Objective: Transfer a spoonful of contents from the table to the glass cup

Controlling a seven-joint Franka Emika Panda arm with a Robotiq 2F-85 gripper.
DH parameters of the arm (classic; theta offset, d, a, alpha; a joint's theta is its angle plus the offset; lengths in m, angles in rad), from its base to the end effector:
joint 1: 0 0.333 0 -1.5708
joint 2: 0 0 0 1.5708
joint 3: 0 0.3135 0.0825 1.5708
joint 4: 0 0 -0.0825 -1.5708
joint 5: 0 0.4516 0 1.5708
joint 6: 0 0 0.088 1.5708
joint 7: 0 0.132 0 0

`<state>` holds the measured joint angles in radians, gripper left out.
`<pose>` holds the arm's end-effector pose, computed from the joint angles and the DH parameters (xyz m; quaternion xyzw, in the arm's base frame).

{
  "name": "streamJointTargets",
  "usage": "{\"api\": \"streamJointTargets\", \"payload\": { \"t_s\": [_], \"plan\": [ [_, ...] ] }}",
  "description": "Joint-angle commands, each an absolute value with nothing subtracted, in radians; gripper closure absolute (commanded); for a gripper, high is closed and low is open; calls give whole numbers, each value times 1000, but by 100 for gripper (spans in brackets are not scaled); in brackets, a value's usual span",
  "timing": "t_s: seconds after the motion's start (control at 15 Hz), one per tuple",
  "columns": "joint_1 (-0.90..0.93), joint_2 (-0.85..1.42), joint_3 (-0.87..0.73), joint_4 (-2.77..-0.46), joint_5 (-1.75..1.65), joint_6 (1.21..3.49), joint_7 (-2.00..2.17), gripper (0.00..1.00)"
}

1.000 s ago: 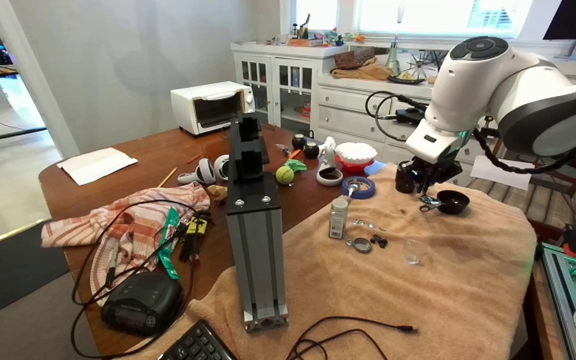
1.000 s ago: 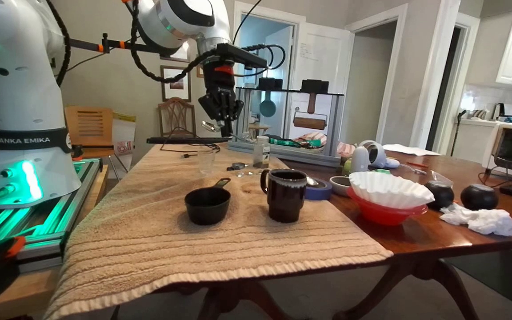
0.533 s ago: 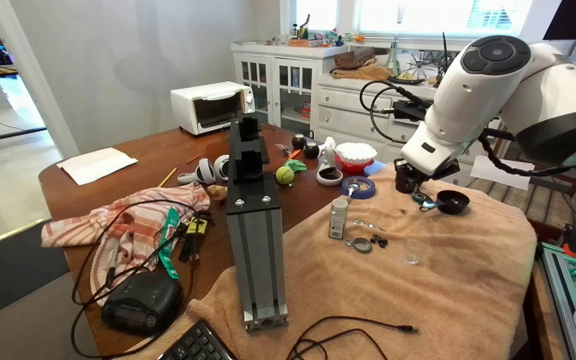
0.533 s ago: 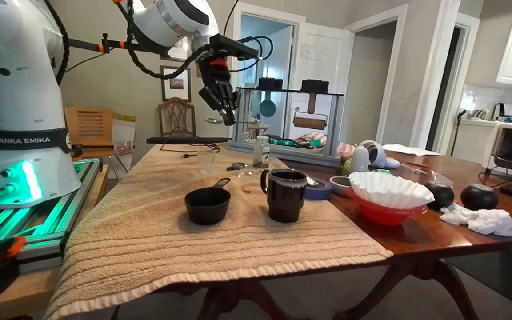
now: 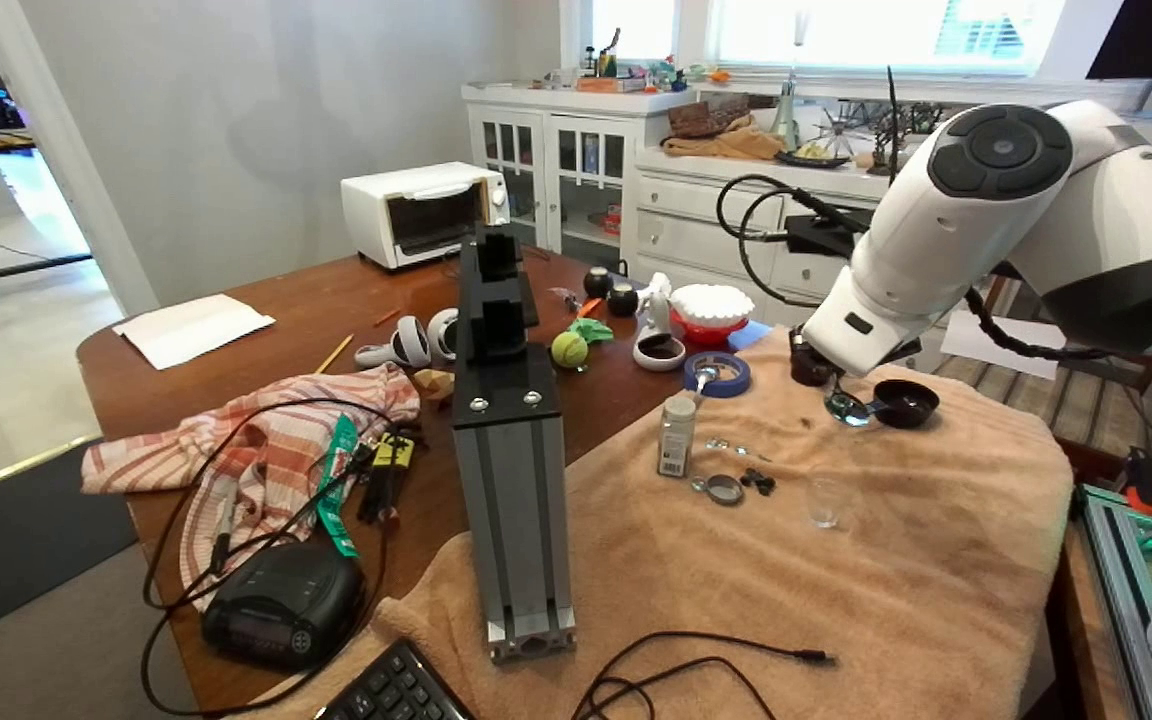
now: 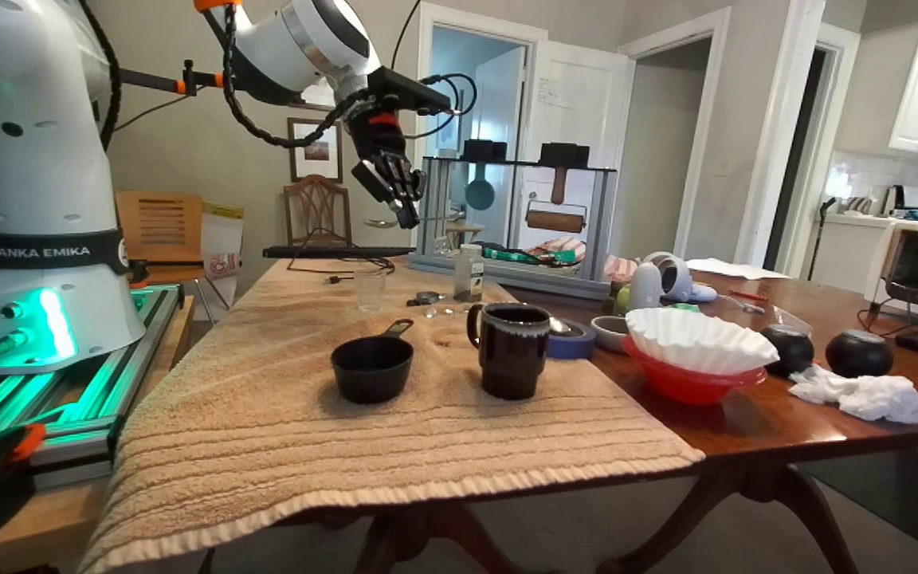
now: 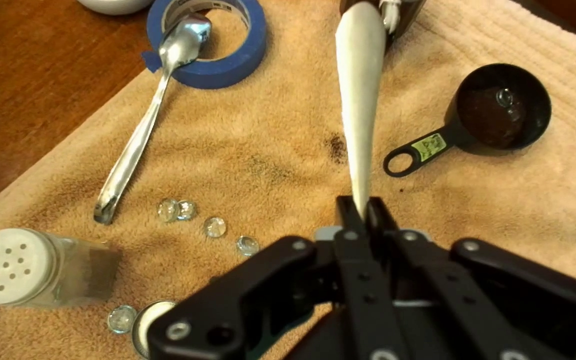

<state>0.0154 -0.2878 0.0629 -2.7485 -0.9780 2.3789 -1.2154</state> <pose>0.4255 0.0075 0.2272 0.4903 0.8104 -0.2049 0.2466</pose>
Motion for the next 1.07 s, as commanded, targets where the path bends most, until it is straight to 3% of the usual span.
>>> {"api": "streamJointTargets", "payload": {
  "t_s": [0.0, 1.0],
  "plan": [
    [32, -237, 50, -2748, -1046, 2380, -1159, 98],
    [76, -125, 70, -2749, -1211, 2372, -953, 98]
  ]
}}
